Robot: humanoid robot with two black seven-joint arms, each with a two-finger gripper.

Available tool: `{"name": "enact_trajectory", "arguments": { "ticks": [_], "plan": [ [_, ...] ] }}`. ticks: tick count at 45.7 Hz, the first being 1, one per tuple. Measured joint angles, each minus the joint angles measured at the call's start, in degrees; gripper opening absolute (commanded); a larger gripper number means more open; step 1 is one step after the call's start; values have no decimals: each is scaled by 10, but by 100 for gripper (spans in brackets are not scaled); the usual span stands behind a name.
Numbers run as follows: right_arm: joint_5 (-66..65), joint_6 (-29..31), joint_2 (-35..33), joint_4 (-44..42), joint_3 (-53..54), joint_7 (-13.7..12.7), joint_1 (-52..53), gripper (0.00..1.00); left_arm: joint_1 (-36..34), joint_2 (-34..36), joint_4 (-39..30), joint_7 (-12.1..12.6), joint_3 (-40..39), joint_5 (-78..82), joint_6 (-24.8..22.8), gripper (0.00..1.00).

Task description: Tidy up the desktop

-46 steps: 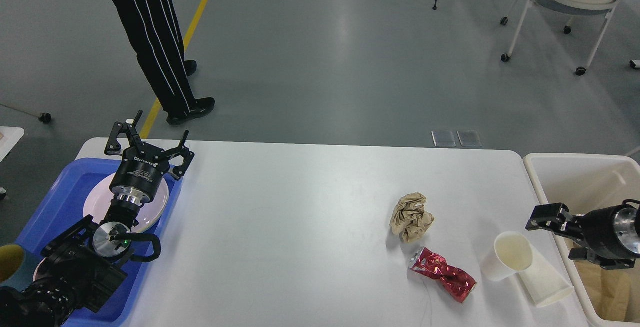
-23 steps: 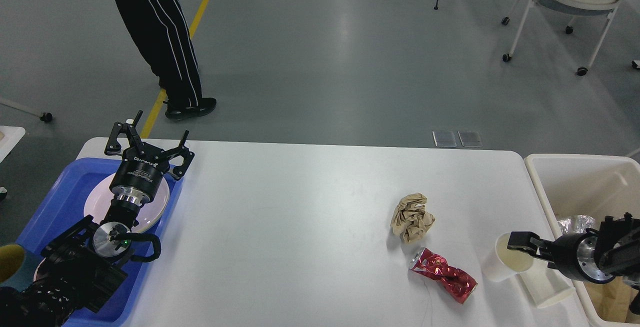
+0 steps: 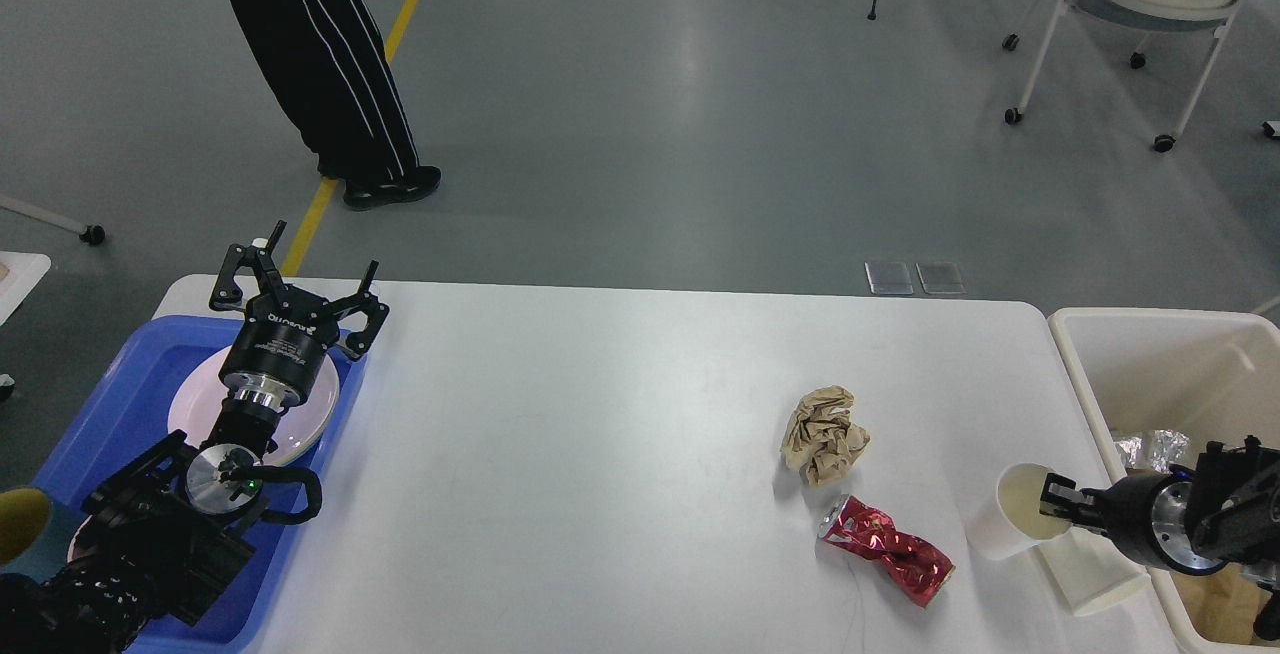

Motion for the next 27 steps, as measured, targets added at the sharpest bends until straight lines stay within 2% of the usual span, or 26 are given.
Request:
{"name": "enact_trajectory", "arguments": {
  "ticks": [19,27],
  "plan": [
    [0,-2,-2,8,0,0,7,0,0,0,0,-1,0,0,0,99],
    [-2,2,-6,30,-9,0,52,0,0,0,0,-1,0,0,0,99]
  ]
}}
